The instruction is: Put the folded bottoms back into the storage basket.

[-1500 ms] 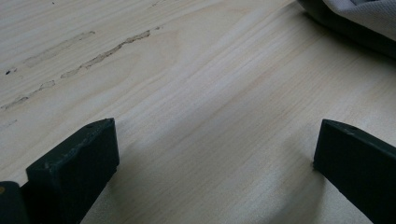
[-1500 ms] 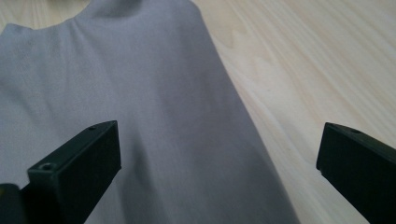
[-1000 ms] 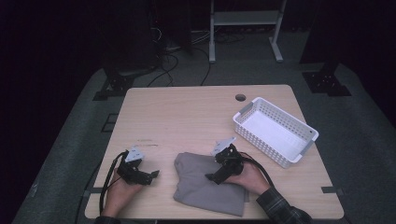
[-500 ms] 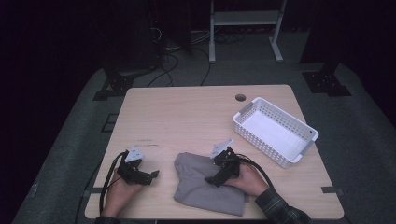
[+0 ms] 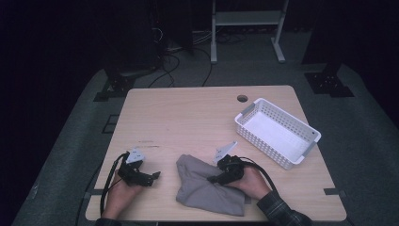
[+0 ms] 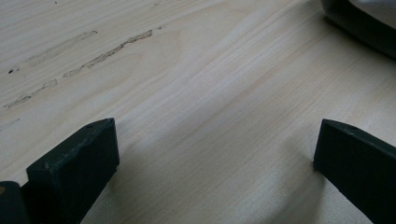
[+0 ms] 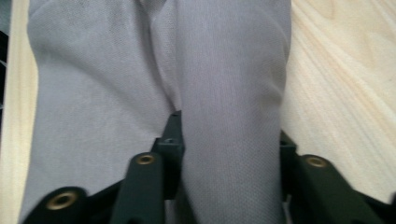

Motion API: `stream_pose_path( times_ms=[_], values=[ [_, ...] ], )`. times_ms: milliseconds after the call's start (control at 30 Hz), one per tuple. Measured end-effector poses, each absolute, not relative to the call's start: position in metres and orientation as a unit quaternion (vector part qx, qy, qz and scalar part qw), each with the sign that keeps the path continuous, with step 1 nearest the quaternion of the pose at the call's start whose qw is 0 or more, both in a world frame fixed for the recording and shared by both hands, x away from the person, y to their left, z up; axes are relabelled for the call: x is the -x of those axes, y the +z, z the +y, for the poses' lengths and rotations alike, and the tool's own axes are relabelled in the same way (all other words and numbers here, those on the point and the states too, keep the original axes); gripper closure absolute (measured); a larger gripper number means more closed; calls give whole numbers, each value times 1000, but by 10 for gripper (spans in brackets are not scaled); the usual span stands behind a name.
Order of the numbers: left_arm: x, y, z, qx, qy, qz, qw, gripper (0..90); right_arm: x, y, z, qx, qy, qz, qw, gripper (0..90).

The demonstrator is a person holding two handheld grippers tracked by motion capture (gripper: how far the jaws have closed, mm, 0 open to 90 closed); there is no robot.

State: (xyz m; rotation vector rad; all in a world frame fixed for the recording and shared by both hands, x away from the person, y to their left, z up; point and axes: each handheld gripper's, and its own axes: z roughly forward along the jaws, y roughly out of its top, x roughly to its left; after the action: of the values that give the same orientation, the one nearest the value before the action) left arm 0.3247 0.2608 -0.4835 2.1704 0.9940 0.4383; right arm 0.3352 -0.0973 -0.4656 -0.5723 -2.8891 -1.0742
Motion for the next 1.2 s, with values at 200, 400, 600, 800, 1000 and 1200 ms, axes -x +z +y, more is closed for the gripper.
stream_pose_path(
  times_ms=[200, 400, 600, 800, 1000, 1200],
  values=[
    [-325, -483, 261, -838, 169, 384, 350, 0, -333, -465, -97, 200, -346, -917, 7, 654],
    [-325, -483, 261, -838, 169, 384, 350, 0, -333, -463, -98, 214, -347, -913, 10, 656],
    [-325, -483, 261, -838, 169, 384, 349, 0, -331, -455, -101, 209, -352, -912, 9, 658],
    [-325, -483, 261, -838, 169, 384, 349, 0, -333, -448, -107, 215, -359, -908, 13, 661],
    [-325, -483, 261, -838, 169, 384, 349, 0, -333, -435, -114, 220, -370, -903, 1, 664],
    [-325, -483, 261, -838, 169, 384, 349, 0, -336, -418, -125, 231, -381, -895, -15, 668]
  ],
)
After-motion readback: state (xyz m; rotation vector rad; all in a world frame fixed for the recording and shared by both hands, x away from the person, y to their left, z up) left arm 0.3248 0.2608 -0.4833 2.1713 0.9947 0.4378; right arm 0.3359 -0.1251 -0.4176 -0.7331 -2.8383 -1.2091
